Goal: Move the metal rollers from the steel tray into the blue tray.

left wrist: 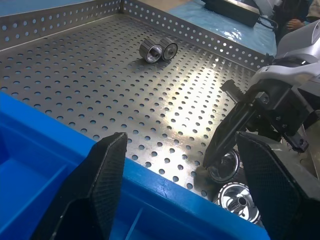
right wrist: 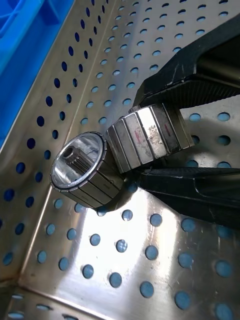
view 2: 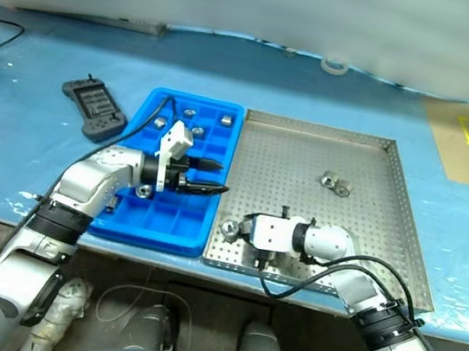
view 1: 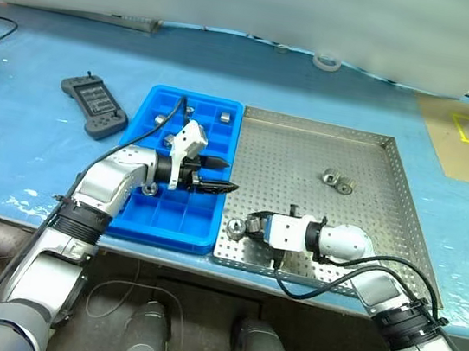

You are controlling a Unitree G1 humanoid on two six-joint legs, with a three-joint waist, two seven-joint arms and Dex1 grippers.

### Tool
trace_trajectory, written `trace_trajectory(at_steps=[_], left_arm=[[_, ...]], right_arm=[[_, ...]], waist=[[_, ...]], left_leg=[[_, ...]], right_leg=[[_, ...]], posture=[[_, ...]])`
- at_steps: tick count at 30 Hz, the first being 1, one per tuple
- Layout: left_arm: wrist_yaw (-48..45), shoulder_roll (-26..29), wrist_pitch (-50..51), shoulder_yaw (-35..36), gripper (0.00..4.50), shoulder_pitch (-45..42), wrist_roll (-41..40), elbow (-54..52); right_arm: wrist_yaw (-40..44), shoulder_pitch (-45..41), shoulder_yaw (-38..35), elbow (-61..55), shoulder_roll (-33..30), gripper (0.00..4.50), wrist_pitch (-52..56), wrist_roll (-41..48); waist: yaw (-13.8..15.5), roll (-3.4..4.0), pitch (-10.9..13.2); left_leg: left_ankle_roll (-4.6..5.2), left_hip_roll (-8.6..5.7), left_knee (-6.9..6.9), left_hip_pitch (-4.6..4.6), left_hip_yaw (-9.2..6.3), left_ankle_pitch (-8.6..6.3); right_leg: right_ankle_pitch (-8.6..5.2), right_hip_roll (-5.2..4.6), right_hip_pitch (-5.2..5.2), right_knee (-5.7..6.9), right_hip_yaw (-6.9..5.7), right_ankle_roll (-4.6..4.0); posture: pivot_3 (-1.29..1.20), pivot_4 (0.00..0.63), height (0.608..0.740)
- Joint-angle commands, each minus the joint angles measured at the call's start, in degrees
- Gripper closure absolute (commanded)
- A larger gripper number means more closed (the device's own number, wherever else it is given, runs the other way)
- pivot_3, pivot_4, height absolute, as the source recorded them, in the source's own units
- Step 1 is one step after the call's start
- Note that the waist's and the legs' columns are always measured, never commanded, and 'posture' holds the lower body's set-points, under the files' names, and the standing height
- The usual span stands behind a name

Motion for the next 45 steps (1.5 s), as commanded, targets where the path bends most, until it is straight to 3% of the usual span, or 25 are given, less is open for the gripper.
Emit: trace_trajectory(at_steps=[1,6,10,18,24,28,38,45], left_arm=[[0.2,-0.2,-0.6,0.6,0.85,-0.3,-0.3,-1.8],[-0.2,-1.0,-0.2,0.6,0.85,-0.9,-1.0,-1.4],[-0.2,-3.2,5.5,4.1,0.85,-2.5,-7.2,-2.4],[0.2,-5.6,2.6,2.4,0.85,-4.2,-4.5,2.2],[1.4,-7.2,3.4,3.1,0.85,-5.9,-4.4,5.1],[1.0,-8.3,4.6,3.6,0.85,-6.1,-5.9,4.9],[5.5,-14.4,16.2,15.5,0.85,-12.5,-19.2,7.8],[4.6,-14.8,20.5,12.3,0.85,-11.5,-19.8,5.9]], right_arm=[[0.2,0.7,-1.1,-1.9,-0.7,3.3,1.0,0.4],[-1.9,1.4,-3.8,-2.3,-2.0,3.3,2.6,-0.1],[-7.1,1.1,-7.3,-2.4,-1.8,3.3,4.5,-1.2],[-10.1,5.6,-10.5,-8.0,-1.3,3.3,8.3,-0.7],[-13.2,3.1,-14.4,-12.2,-0.4,3.3,10.7,0.4],[-10.3,-0.4,-19.6,-17.4,-3.8,3.3,14.0,4.2],[-9.0,-5.1,-17.0,-23.6,-3.1,3.3,20.5,5.1],[-8.8,-5.1,-15.9,-25.0,-3.2,3.3,21.6,5.0]], waist=[[0.0,0.0,0.0],[0.0,0.0,0.0],[0.0,0.01,0.0],[-0.3,0.04,0.0],[-0.3,0.06,0.0],[-0.2,0.19,0.1],[-0.4,0.18,0.1],[-0.3,0.18,0.1]], left_leg=[[0.0,0.0,0.0,0.0,0.0,0.0],[0.01,-0.01,-0.01,0.0,0.0,0.0],[0.01,-0.05,0.0,-0.01,0.01,-0.01],[0.0,-0.02,-0.12,0.01,0.04,0.0],[0.01,-0.01,-0.07,-0.04,0.1,-0.01],[0.04,-0.04,-0.03,-0.04,0.11,-0.02],[0.06,-0.02,-0.04,-0.04,0.13,-0.03],[0.09,-0.06,-0.03,-0.08,0.13,-0.05]], right_leg=[[0.0,0.0,0.0,0.0,0.0,0.0],[0.0,-0.01,0.0,0.0,0.0,0.0],[0.0,-0.05,-0.01,-0.01,0.02,0.0],[0.01,-0.02,-0.05,-0.02,0.02,0.01],[0.0,-0.04,-0.1,-0.03,0.04,0.0],[0.0,-0.06,-0.08,-0.03,0.08,0.0],[0.0,-0.06,-0.1,-0.02,0.07,0.0],[0.0,-0.08,-0.1,-0.03,0.07,0.0]], posture=[[-0.16,0.15,0.74],[-0.18,0.15,0.74],[-0.2,0.15,0.74],[-0.23,0.15,0.74],[-0.25,0.15,0.74],[-0.26,0.15,0.74],[-0.27,0.15,0.74],[-0.27,0.15,0.74]])
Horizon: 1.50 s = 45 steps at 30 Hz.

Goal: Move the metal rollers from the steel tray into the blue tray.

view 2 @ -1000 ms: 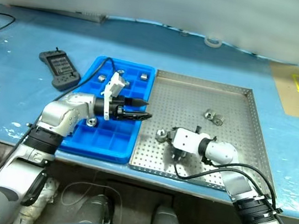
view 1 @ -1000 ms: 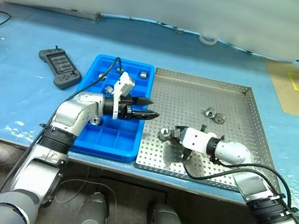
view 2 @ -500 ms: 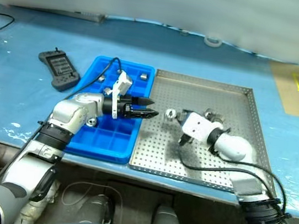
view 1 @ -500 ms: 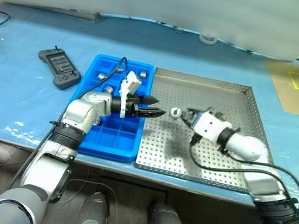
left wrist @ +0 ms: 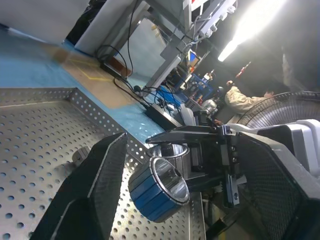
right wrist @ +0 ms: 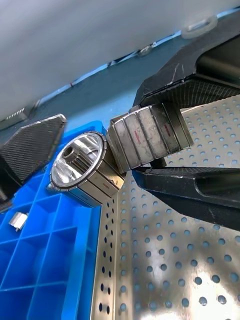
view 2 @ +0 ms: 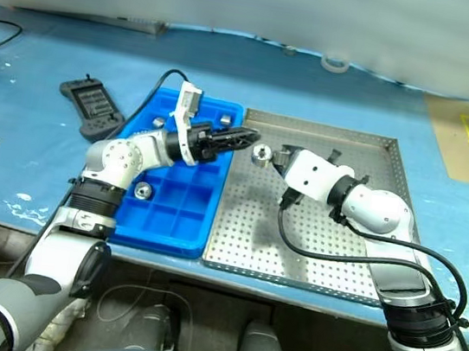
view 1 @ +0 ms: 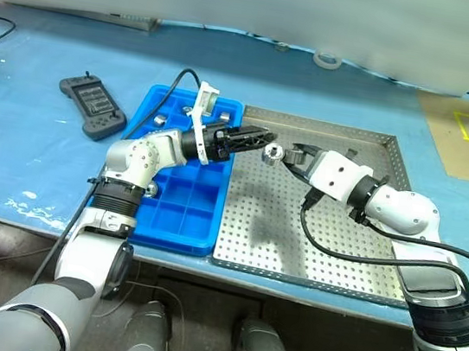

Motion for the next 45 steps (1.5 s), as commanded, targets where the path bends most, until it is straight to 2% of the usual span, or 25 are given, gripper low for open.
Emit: trace_trajectory(at_steps=[1,18,30,37,38,45], left_arm=[[0.2,-1.2,1.6,0.2,0.85,-0.4,-2.0,-1.8],[0.6,-2.2,2.3,-2.7,0.85,0.1,-0.8,-1.6],[1.9,-2.4,-0.1,-1.2,0.85,-0.5,-0.9,-0.3],[1.9,-1.9,-0.4,-1.7,2.98,-0.2,-0.2,0.2],[1.8,-1.8,-0.4,-2.1,3.1,-0.1,0.0,0.0],[1.5,-1.3,-0.2,-2.2,3.1,-0.1,0.1,-0.8]], right_arm=[[-0.1,-1.2,-0.8,-3.6,-0.2,3.3,0.2,0.6],[0.0,-3.5,-0.1,-5.4,0.3,3.3,3.5,0.5],[-0.4,-2.7,-0.2,-3.2,0.3,3.3,1.3,0.3],[-0.6,-2.4,0.0,-2.1,0.4,3.3,0.2,0.2],[-0.6,-2.4,0.0,-2.1,0.4,3.3,0.1,0.2],[-0.5,-2.5,0.1,-1.3,0.4,3.3,-0.5,0.1]], waist=[[0.0,0.0,0.0],[-0.1,0.0,0.0],[-0.1,0.0,0.0],[0.0,0.0,0.0],[0.0,0.0,0.0],[-0.1,0.0,0.0]], left_leg=[[0.01,0.0,0.0,0.0,0.0,0.0],[-0.01,0.02,0.03,0.01,0.0,0.01],[-0.01,0.03,0.04,0.01,0.0,0.01],[-0.01,0.02,0.04,0.01,0.0,0.01],[0.0,0.0,0.04,0.01,0.0,0.01],[-0.01,0.03,0.04,0.01,0.0,0.01]], right_leg=[[0.0,0.0,0.0,0.0,0.0,0.0],[0.0,0.01,0.01,0.0,0.01,0.0],[0.0,0.01,0.02,0.0,0.01,0.0],[0.0,0.01,0.03,0.0,0.0,0.0],[0.0,0.0,0.02,0.0,0.01,0.0],[0.0,0.01,0.02,0.0,0.0,0.0]], posture=[[-0.27,0.15,0.74],[-0.28,0.15,0.74],[-0.27,0.15,0.74],[-0.27,0.15,0.74],[-0.27,0.15,0.74],[-0.26,0.15,0.74]])
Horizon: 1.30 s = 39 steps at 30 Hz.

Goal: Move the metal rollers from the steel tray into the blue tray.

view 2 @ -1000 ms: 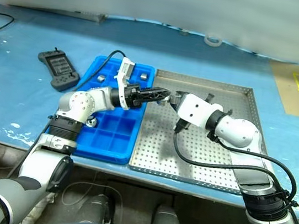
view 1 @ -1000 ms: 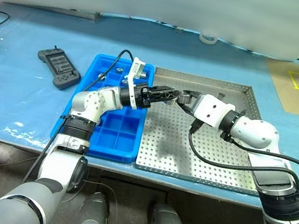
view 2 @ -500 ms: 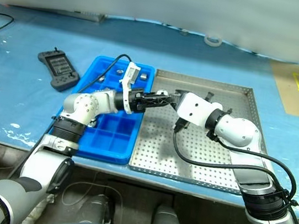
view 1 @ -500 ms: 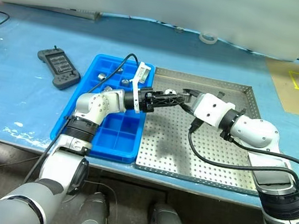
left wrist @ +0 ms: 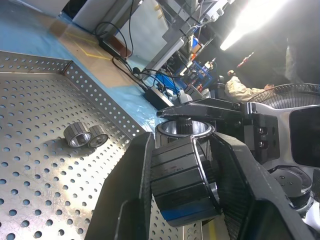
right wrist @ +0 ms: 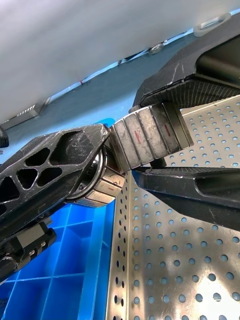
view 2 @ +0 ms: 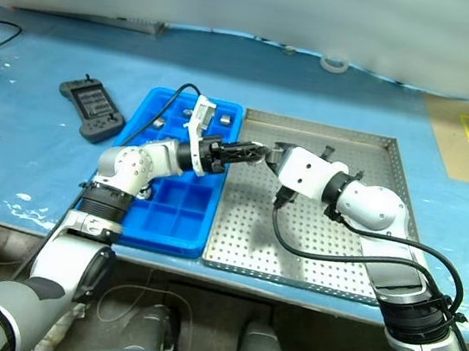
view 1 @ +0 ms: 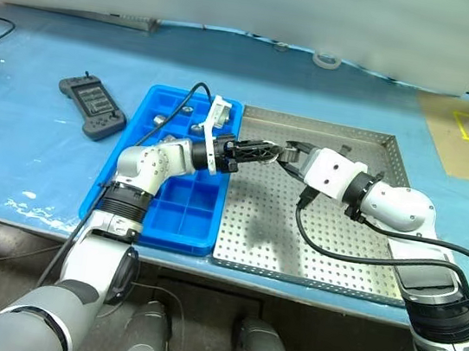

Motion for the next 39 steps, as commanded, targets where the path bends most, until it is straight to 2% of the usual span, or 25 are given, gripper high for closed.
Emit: trace_trajectory(at_steps=[1,7,11,16,19,22,27,32,35,39], left_arm=[[-0.6,0.4,0.0,-0.4,3.1,-0.7,-0.2,-2.2],[-1.4,2.5,-1.9,0.2,3.1,-1.4,0.7,-2.2],[-1.8,7.0,-6.7,3.3,3.1,-5.6,2.8,4.3],[-4.1,13.4,-8.7,4.9,3.1,-6.6,4.0,6.9],[-5.0,15.8,-7.3,4.6,3.1,-3.9,4.2,3.9],[-6.7,18.5,-7.4,1.0,3.1,2.1,6.0,-3.9],[-9.2,23.2,-18.9,-3.6,3.1,10.2,13.6,-10.6],[-8.1,23.8,-25.0,-1.5,3.1,12.4,14.8,-9.3],[-7.0,23.6,-28.1,-0.8,3.1,13.7,15.6,-9.0],[-5.0,23.3,-32.7,-0.1,3.1,13.0,17.9,-3.5]], right_arm=[[-1.0,-0.8,-1.0,-0.4,0.0,3.3,-1.3,0.1],[-1.2,-0.8,-1.0,0.5,0.2,3.3,-2.1,-0.2],[-1.6,-0.2,-1.1,1.9,-0.2,3.3,-3.2,-0.3],[-2.1,1.1,-0.8,2.9,-0.2,3.3,-4.5,-0.4],[-2.1,1.2,-0.4,3.5,0.1,3.3,-5.0,-0.6],[-2.2,0.8,0.0,4.3,0.4,3.3,-5.4,-0.9],[-2.7,0.3,0.8,5.7,1.5,3.3,-5.5,-1.4],[-6.5,-1.0,-1.7,10.7,6.1,3.3,-2.7,0.7],[-7.4,-0.2,-1.8,13.1,6.8,3.3,-2.1,0.5],[-7.8,1.5,-1.1,13.5,7.4,3.3,-2.3,0.7]], waist=[[0.0,0.0,0.0],[0.0,0.0,0.0],[0.0,0.0,0.0],[-0.3,0.02,0.0],[0.3,0.02,0.0],[0.1,0.02,0.0],[0.3,0.0,0.0],[0.3,0.0,0.0],[0.4,-0.01,0.0],[0.4,-0.02,0.0]], left_leg=[[0.0,0.0,0.0,0.0,0.0,0.0],[0.0,0.0,0.0,0.0,0.0,0.0],[0.0,-0.01,0.02,-0.01,0.0,0.0],[-0.06,0.05,-0.02,0.05,0.04,0.04],[-0.04,0.01,-0.05,-0.01,0.01,0.02],[0.09,-0.1,-0.01,-0.04,0.02,-0.06],[0.08,-0.07,-0.01,-0.07,-0.02,-0.07],[-0.06,0.02,-0.04,-0.02,-0.03,0.01],[-0.09,0.0,0.0,0.05,-0.03,0.04],[-0.1,0.01,-0.02,0.04,-0.02,0.05]], right_leg=[[0.0,0.0,0.0,0.0,0.0,0.0],[0.0,0.0,0.0,0.0,0.0,0.0],[0.0,0.0,-0.01,0.01,0.0,0.0],[0.0,0.05,-0.02,0.01,-0.02,0.0],[0.0,0.02,-0.03,0.01,-0.04,0.0],[0.02,-0.07,-0.01,0.03,-0.03,0.03],[0.11,-0.07,-0.02,0.03,-0.1,0.18],[0.0,-0.02,0.0,0.02,-0.12,0.0],[0.0,-0.03,0.07,0.03,-0.1,-0.01],[0.01,0.01,0.04,0.05,-0.08,0.01]], posture=[[-0.26,0.15,0.74],[-0.25,0.15,0.74],[-0.25,0.15,0.74],[-0.24,0.15,0.74],[-0.23,0.15,0.74],[-0.21,0.15,0.74],[-0.18,0.15,0.74],[-0.16,0.15,0.74],[-0.15,0.15,0.74],[-0.15,0.15,0.74]])
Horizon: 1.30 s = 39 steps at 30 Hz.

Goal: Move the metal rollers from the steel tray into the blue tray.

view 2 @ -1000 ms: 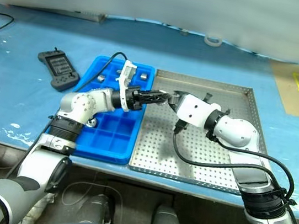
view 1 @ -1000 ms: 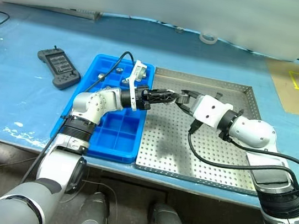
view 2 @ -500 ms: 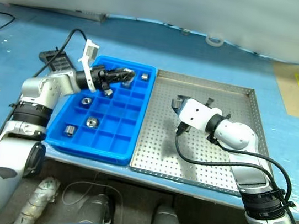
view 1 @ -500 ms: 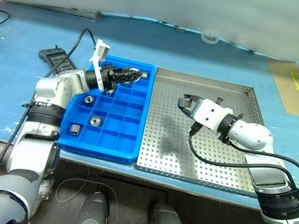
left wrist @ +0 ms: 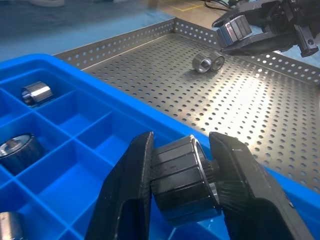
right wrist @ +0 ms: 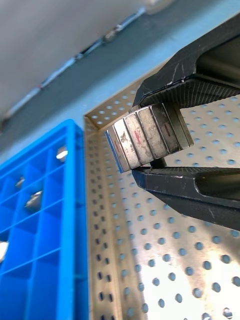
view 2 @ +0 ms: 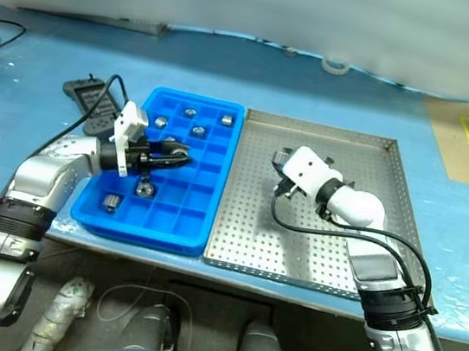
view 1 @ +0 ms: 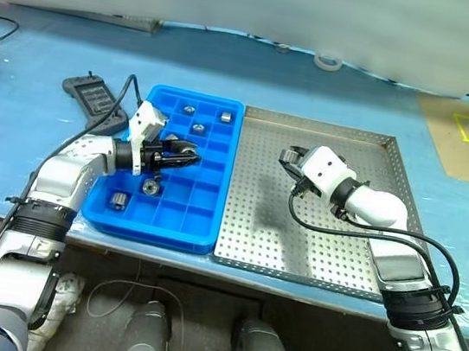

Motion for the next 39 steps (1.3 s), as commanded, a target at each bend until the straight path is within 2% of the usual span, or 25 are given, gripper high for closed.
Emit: trace_trajectory(at_steps=[1,7,19,26,32,39], left_arm=[[1.4,-0.1,-5.0,1.7,3.1,-1.4,1.9,3.3],[0.6,-1.1,-5.9,0.7,3.1,-1.2,2.5,5.6],[-0.2,-2.0,-4.8,-2.1,3.1,0.3,5.0,6.8],[0.6,-2.6,-3.0,-1.6,0.81,-1.1,5.0,7.1],[1.6,-3.8,-2.5,0.9,0.81,-3.8,2.5,6.1],[1.7,-8.0,7.3,2.0,0.81,-7.8,-4.4,2.3]], right_arm=[[-1.1,0.7,-0.8,-1.1,0.4,3.3,-0.8,0.5],[-2.7,0.7,0.0,-1.9,1.9,3.3,3.0,-0.8],[-2.5,2.8,0.1,-3.5,0.8,3.3,2.3,-1.8],[-2.2,2.4,0.3,-3.2,0.9,3.3,1.7,-1.7],[-1.0,1.9,0.3,-3.3,0.3,3.3,0.8,-1.3],[0.7,-0.6,-0.3,-5.8,0.5,3.3,0.1,0.5]], waist=[[0.0,0.0,0.0],[0.0,-0.01,0.0],[-0.1,-0.01,0.0],[-0.1,-0.02,0.0],[0.0,-0.02,0.0],[0.0,-0.01,0.0]], left_leg=[[-0.01,0.0,-0.01,0.0,0.0,0.01],[-0.03,-0.01,-0.02,-0.02,0.0,0.02],[-0.04,0.01,-0.02,-0.01,0.01,0.02],[-0.04,0.02,-0.02,0.0,0.01,0.02],[-0.03,0.01,-0.01,-0.01,0.01,0.02],[-0.03,0.01,-0.02,-0.01,0.01,0.02]], right_leg=[[0.02,0.01,-0.03,0.03,0.0,0.03],[0.12,0.01,-0.05,0.03,-0.02,0.21],[0.1,0.01,-0.04,0.02,0.0,0.17],[0.07,0.01,-0.03,0.03,0.01,0.11],[0.01,0.01,-0.03,0.02,0.0,0.01],[0.0,0.0,-0.04,0.03,0.0,0.0]], posture=[[-0.15,0.15,0.74],[-0.16,0.15,0.74],[-0.18,0.15,0.74],[-0.18,0.15,0.74],[-0.17,0.15,0.74],[-0.17,0.15,0.74]])
